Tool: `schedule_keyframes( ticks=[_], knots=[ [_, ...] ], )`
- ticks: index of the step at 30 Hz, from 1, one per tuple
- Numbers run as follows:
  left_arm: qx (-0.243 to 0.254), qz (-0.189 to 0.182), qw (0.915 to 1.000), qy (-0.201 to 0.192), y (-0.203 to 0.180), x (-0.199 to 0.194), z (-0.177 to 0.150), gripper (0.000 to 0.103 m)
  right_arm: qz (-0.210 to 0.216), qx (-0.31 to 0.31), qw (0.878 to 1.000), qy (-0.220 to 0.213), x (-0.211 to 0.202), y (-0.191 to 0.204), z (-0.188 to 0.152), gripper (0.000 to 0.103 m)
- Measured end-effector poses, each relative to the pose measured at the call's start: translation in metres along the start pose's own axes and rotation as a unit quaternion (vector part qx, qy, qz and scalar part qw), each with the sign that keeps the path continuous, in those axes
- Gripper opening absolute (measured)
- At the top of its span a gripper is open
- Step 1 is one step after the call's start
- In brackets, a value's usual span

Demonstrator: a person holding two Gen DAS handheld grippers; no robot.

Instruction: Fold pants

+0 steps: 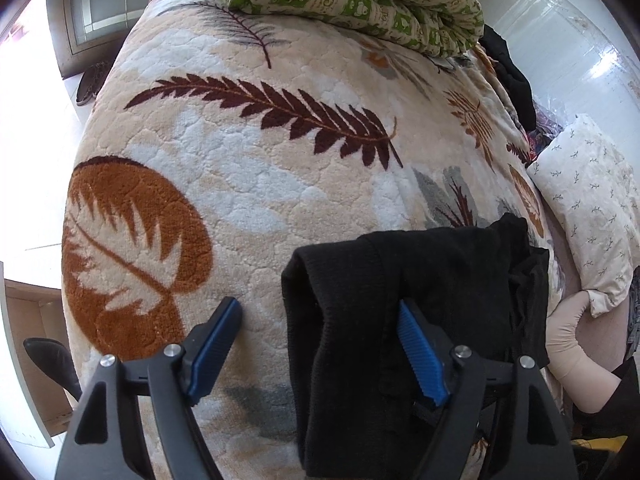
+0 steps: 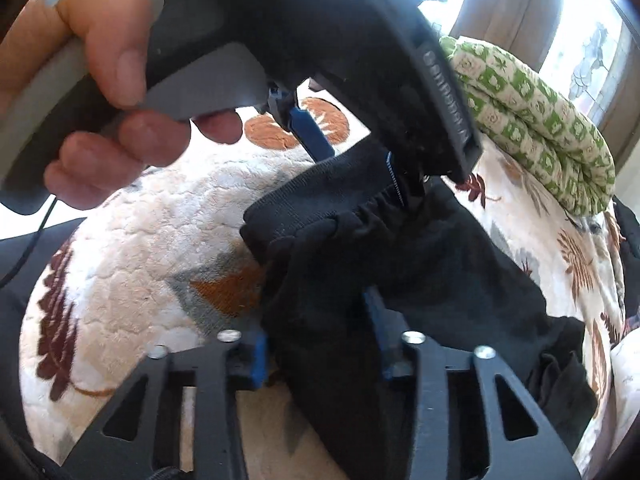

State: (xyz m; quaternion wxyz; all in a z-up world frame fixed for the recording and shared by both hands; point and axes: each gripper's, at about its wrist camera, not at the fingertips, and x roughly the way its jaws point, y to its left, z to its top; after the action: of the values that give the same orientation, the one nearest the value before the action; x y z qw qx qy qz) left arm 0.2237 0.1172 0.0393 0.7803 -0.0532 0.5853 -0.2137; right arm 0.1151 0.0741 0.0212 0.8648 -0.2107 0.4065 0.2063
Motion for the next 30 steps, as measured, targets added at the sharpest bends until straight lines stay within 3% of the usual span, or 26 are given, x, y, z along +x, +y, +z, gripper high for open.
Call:
schedule_keyframes(
  ticks=[1, 3, 11, 13, 14, 20, 22, 24, 30],
  knots=[
    [-0.008, -0.005, 1.0, -0.001, 0.003, -0.002, 0.0, 0.081, 0.009, 0.005, 1.0, -0.005, -0.006, -0.003, 0.0, 0.019],
    [-0.027, -0.014, 0.9995, -0.002, 0.009, -0.006, 0.0, 0.082, 0.02, 0.014, 1.0, -0.012, -0.016, -0.009, 0.001, 0.016],
    [-0.082, -0.059, 0.9949, -0.002, 0.012, -0.005, -0.001, 0.083, 0.062, 0.06, 0.996, -0.017, -0.024, -0.026, 0.006, 0.014],
    [-0.09, -0.07, 0.9935, -0.007, 0.007, -0.005, -0.002, 0.074, 0.062, 0.063, 0.996, -0.02, -0.024, -0.028, 0.006, 0.014],
    [-0.095, -0.076, 0.9926, -0.006, 0.003, -0.004, -0.002, 0.063, 0.063, 0.066, 0.996, -0.022, -0.025, -0.03, 0.006, 0.014],
    [-0.099, -0.064, 0.9929, -0.016, -0.008, -0.012, -0.003, 0.054, 0.061, 0.074, 0.995, -0.034, -0.038, -0.032, 0.003, 0.013],
    [-0.102, -0.063, 0.9925, -0.02, -0.008, -0.016, -0.004, 0.047, 0.06, 0.075, 0.995, -0.035, -0.041, -0.031, 0.002, 0.013],
    [-0.104, -0.059, 0.9926, -0.025, -0.009, -0.02, -0.004, 0.033, 0.06, 0.075, 0.995, -0.037, -0.045, -0.03, 0.001, 0.013],
    [-0.071, -0.014, 0.9961, -0.05, -0.026, -0.031, -0.01, 0.027, 0.056, 0.076, 0.995, -0.04, -0.051, -0.028, -0.001, 0.012]
  ],
)
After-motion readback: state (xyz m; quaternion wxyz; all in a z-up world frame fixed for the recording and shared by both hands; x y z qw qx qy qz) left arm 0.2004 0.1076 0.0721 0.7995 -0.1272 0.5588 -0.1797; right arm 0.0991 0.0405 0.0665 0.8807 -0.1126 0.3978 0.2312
